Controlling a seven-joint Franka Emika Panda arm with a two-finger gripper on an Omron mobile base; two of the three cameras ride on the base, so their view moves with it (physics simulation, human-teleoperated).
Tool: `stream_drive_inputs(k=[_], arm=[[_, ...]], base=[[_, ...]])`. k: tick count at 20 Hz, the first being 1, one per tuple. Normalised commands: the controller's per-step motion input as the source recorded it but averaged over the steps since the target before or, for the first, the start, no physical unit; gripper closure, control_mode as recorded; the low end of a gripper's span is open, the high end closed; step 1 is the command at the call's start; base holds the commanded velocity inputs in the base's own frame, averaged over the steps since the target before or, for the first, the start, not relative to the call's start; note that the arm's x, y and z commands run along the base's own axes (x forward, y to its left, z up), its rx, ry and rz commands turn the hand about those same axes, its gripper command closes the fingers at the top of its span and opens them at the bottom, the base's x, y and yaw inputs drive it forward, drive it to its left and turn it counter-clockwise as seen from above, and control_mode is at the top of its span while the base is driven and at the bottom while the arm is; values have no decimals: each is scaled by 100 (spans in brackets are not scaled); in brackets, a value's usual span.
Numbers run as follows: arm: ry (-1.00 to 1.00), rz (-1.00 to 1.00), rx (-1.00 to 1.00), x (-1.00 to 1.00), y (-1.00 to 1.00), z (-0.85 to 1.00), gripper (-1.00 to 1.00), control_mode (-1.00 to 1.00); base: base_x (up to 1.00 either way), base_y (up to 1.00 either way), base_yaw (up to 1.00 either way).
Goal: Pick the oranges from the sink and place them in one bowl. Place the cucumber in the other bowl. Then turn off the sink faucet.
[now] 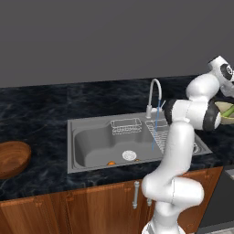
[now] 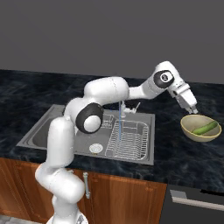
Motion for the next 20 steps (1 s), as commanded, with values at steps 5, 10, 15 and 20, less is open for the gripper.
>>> stream_drive_inputs(k=[5, 10, 15, 20], arm=[[0, 6, 0, -100, 70, 0, -100, -100], [0, 9, 0, -100, 73, 7, -100, -100], [0, 9, 1, -96, 63, 29, -100, -100], [4, 9, 6, -69, 62, 46, -100, -100]], base=[[0, 0, 0], [0, 0, 0], [0, 0, 0], [0, 0, 0]])
